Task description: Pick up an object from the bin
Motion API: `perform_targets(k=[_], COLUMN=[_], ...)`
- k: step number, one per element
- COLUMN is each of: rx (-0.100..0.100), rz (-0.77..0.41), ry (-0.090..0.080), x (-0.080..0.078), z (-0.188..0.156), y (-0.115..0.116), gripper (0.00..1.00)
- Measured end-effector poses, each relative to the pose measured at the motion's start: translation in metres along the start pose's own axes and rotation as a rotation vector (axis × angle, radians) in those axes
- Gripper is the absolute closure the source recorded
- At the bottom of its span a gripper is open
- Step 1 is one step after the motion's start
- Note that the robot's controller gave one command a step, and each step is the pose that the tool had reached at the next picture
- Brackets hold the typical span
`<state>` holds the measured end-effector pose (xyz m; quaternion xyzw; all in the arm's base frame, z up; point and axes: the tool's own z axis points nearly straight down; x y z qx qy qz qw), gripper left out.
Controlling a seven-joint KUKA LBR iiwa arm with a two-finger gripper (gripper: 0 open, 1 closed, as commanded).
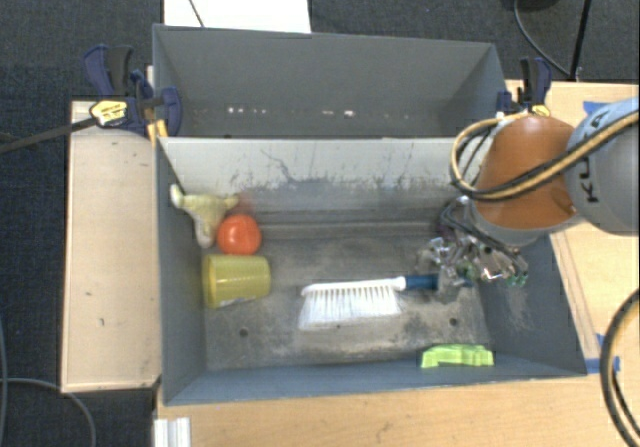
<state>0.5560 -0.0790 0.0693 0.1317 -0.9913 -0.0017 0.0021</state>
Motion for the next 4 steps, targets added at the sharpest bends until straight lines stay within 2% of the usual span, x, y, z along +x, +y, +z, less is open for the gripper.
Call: perform_targets(k=[1,2,3,4], rx=[0.002,0.003,0.002,0.010], rz=[0.000,-0.009,-0.013,-0.009], ry=[-0.007,-0.002,-0.001,-0.020], x=[-0.006,-0.007,-0.019,-0.018], z=[0.000,0.000,-0.062,-0.075], y=[0.018,0.019,0.020,0.038], gripper=[1.00,1.00,1.00,1.00])
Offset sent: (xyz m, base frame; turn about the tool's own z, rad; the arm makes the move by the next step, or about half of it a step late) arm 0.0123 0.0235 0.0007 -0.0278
